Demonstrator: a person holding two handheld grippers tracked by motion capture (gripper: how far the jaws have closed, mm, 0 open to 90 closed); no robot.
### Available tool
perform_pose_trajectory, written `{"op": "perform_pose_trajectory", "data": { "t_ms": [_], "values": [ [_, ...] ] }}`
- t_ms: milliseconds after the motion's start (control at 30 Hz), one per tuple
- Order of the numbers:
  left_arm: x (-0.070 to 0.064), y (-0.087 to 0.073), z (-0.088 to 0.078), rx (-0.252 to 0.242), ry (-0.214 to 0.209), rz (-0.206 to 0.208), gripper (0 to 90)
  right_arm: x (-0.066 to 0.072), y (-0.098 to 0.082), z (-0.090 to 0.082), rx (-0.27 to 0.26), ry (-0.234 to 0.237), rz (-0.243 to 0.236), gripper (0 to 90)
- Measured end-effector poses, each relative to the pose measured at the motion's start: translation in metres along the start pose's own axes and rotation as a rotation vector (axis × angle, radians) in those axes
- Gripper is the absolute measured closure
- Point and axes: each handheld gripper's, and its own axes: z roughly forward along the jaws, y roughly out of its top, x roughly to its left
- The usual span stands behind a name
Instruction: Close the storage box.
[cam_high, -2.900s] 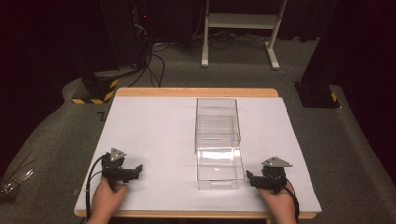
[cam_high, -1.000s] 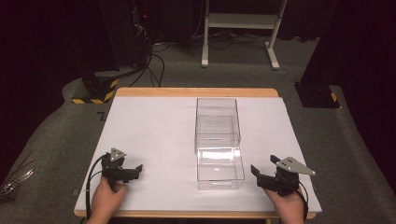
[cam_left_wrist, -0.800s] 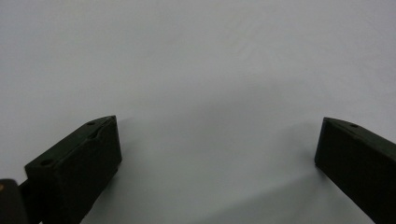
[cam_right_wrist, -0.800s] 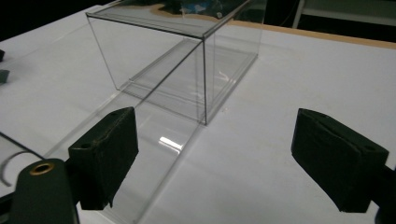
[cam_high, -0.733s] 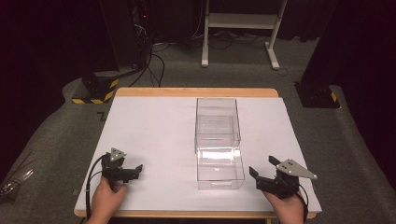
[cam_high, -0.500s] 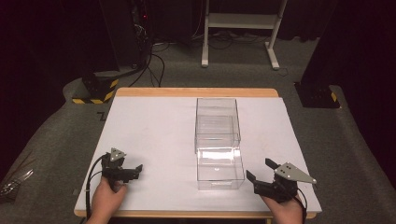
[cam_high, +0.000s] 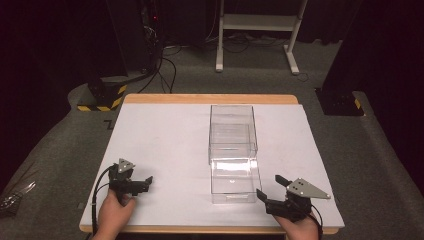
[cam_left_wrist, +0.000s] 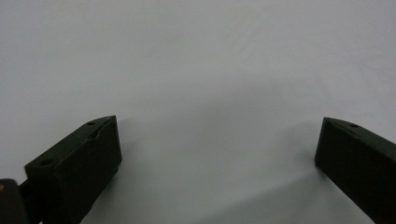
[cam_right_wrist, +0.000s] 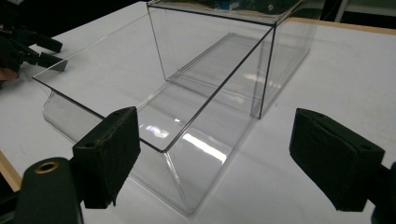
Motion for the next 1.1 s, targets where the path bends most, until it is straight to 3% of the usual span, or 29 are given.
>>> {"op": "perform_pose_trajectory", "data": {
  "t_ms": [333,733,1100],
  "values": [
    [0.000,0.000,0.000,0.000,0.000,0.000,0.6,0.009,-0.004,0.013,0.035,0.043,-0.021,15.9],
    [0.000,0.000,0.000,0.000,-0.001,0.000,0.6,0.010,-0.001,0.020,0.023,0.035,-0.008,16.1],
    [0.000,0.000,0.000,0.000,-0.001,-0.001,0.6,0.014,-0.004,0.021,0.030,0.037,-0.034,18.4]
  ]
}}
